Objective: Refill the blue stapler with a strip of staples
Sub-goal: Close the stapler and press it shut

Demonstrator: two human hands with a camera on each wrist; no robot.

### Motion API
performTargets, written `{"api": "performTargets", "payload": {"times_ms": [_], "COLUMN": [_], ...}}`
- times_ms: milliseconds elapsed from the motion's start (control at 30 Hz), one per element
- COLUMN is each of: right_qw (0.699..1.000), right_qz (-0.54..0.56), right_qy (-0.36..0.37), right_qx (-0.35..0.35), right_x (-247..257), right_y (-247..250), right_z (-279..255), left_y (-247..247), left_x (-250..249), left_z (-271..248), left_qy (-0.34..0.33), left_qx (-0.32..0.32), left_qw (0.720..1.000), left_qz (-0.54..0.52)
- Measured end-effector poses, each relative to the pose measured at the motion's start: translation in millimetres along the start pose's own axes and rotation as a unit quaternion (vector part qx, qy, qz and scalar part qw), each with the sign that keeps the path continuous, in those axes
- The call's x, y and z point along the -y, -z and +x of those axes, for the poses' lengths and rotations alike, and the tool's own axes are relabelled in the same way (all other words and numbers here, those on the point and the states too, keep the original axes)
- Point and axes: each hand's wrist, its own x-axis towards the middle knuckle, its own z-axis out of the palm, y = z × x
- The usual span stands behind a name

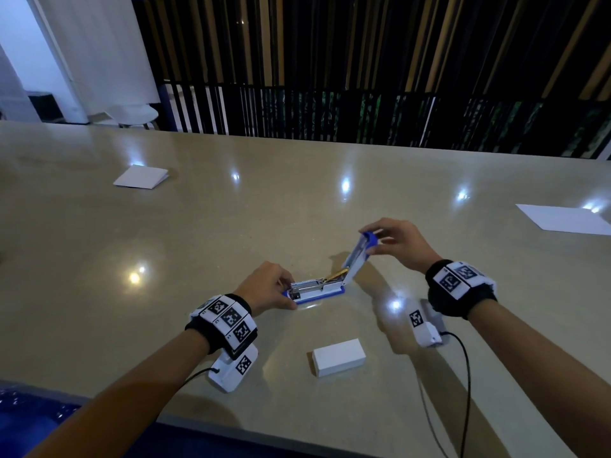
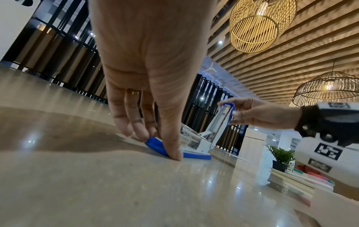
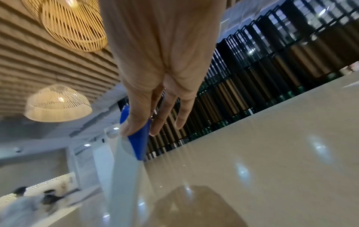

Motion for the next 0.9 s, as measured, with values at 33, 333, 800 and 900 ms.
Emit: {"api": "performTargets", "payload": {"times_ms": [33, 333, 800, 900], "right_qw": [1.000, 0.987, 0.960, 0.961], "right_qz": [0.012, -0.047, -0.197, -0.184], "right_qy": [0.013, 0.041, 0.074, 0.073], "right_qx": [0.008, 0.150, 0.186, 0.194], "right_x": [10, 54, 46, 47], "right_y": [-6, -96, -127, -121], "right_z": [3, 13, 23, 25], "left_y": [0, 3, 5, 5], "left_x": [0, 5, 4, 3], "left_z": [0, -1, -4, -6], "left_qy": [0.002, 0.012, 0.010, 0.005], "left_qx": [-0.001, -0.007, -0.012, -0.006], "left_qw": [1.000, 0.999, 0.999, 0.999], "left_qz": [-0.004, -0.036, -0.036, -0.034]}}
